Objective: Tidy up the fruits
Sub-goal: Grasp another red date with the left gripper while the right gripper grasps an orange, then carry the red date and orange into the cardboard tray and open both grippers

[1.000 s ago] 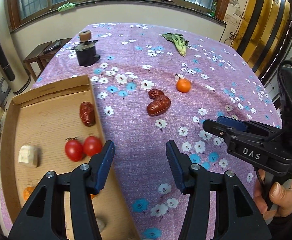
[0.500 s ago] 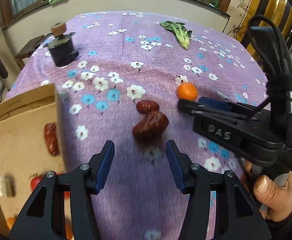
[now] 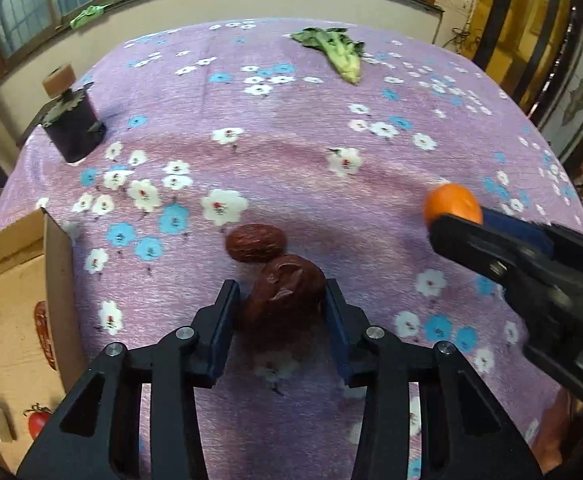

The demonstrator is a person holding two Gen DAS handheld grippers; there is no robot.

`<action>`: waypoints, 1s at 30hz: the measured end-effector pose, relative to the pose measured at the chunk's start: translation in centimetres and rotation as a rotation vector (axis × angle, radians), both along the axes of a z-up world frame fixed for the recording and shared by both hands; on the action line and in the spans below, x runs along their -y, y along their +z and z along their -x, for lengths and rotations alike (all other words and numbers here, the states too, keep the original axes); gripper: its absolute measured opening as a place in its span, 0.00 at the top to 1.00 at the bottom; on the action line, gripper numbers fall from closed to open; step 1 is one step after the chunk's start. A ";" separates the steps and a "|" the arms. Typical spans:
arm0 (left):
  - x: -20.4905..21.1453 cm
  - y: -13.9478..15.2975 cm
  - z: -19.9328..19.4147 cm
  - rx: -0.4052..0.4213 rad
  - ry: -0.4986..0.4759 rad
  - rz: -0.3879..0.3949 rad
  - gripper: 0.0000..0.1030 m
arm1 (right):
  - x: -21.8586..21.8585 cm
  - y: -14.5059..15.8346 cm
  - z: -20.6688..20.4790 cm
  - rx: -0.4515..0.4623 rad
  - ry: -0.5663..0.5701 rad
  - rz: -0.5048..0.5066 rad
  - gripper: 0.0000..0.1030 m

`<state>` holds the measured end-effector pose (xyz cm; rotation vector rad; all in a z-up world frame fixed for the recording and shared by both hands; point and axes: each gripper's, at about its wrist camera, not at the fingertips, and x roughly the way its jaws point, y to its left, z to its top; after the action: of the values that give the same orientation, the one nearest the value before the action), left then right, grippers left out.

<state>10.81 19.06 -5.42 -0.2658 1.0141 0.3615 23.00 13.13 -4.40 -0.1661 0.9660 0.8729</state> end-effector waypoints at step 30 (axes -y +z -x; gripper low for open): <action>4.7 7.3 13.2 0.217 0.101 -0.070 0.61 | 8.6 3.4 11.9 0.006 0.030 -0.100 0.67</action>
<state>-2.37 14.39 1.91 -0.2866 0.7750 0.4487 11.07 4.54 -0.98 -0.0981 0.9139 0.9452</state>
